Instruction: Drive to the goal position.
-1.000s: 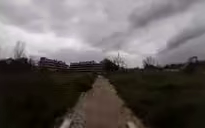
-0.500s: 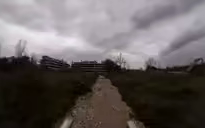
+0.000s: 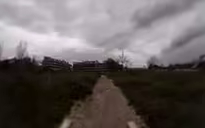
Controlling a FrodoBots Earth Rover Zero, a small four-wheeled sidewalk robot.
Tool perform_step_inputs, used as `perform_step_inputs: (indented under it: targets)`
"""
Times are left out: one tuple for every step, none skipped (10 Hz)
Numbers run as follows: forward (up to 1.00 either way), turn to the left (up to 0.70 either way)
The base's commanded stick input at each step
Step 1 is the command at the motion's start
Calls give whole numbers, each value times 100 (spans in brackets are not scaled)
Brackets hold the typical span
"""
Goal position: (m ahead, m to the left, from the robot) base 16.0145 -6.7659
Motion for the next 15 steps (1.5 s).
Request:
perform_step_inputs:
  targets:
    - [70, 0]
    - [70, 0]
    - [70, 0]
    - [70, 0]
    - [70, 0]
    - [70, 0]
    - [70, 0]
    - [70, 0]
    - [70, -35]
    - [70, -35]
    - [70, 0]
    - [70, 0]
    - [70, 0]
    - [70, 0]
    - [70, 0]
